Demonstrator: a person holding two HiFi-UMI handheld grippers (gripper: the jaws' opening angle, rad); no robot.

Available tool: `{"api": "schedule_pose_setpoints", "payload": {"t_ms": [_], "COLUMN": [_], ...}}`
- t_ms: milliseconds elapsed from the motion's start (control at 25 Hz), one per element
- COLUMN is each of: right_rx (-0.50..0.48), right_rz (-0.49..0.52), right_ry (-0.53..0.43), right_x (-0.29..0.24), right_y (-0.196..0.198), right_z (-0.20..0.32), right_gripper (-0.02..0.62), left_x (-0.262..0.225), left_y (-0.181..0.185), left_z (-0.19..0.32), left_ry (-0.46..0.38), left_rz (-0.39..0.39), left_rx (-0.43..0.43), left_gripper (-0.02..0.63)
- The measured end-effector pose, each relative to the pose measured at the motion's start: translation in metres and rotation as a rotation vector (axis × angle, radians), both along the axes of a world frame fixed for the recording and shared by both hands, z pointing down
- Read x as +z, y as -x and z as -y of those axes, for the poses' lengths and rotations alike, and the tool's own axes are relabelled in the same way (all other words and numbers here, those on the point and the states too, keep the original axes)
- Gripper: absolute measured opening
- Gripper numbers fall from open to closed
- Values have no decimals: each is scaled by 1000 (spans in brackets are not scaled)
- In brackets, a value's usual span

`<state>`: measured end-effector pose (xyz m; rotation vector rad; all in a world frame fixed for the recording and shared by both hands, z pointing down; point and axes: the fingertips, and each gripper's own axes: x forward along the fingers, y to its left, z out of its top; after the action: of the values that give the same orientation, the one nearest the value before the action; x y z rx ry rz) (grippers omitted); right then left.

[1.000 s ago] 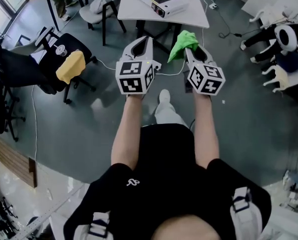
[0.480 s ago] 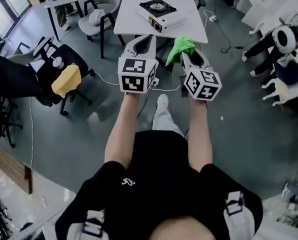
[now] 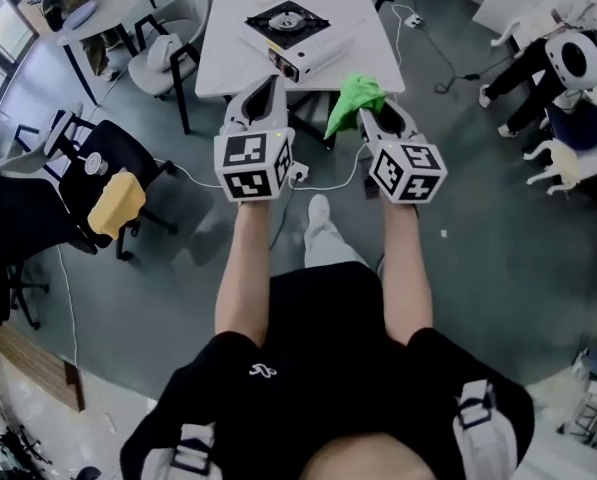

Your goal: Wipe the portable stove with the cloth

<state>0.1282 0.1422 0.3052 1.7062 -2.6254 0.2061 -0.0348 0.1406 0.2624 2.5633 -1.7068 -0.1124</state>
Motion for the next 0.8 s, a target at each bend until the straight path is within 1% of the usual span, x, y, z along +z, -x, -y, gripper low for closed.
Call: {"api": "schedule_pose_setpoints", "payload": {"t_ms": [120, 200, 280, 320, 400, 440, 520, 600, 800], "right_rx": [39, 45, 41, 37, 16, 2, -34, -80, -221], "right_rz": [19, -3, -30, -31, -26, -19, 0, 10, 23], "right_ry": [33, 53, 79, 100, 148, 171, 197, 200, 195], "right_x": [14, 21, 32, 39, 55, 62, 71, 78, 89], "right_y": [-25, -37, -49, -56, -66, -69, -65, -51, -13], "right_z": [31, 55, 84, 101, 138, 158, 201, 239, 309], "right_gripper": [94, 94, 94, 94, 94, 94, 94, 94, 94], "left_x": [27, 43, 66, 81, 105, 111, 112, 113, 118], "left_y": [-8, -11, -7, -4, 0, -2, -5, -5, -1], "left_z": [33, 56, 83, 96, 122, 134, 166, 198, 255], "left_ry": [53, 83, 133, 171, 250, 274, 281, 277, 299], "left_rz": [-2, -10, -20, -22, -3, 14, 27, 17, 12], "left_rx": [1, -3, -37, -63, -111, -127, -141, -158, -212], "left_gripper": [0, 0, 0, -1, 0, 0, -1, 0, 0]}}
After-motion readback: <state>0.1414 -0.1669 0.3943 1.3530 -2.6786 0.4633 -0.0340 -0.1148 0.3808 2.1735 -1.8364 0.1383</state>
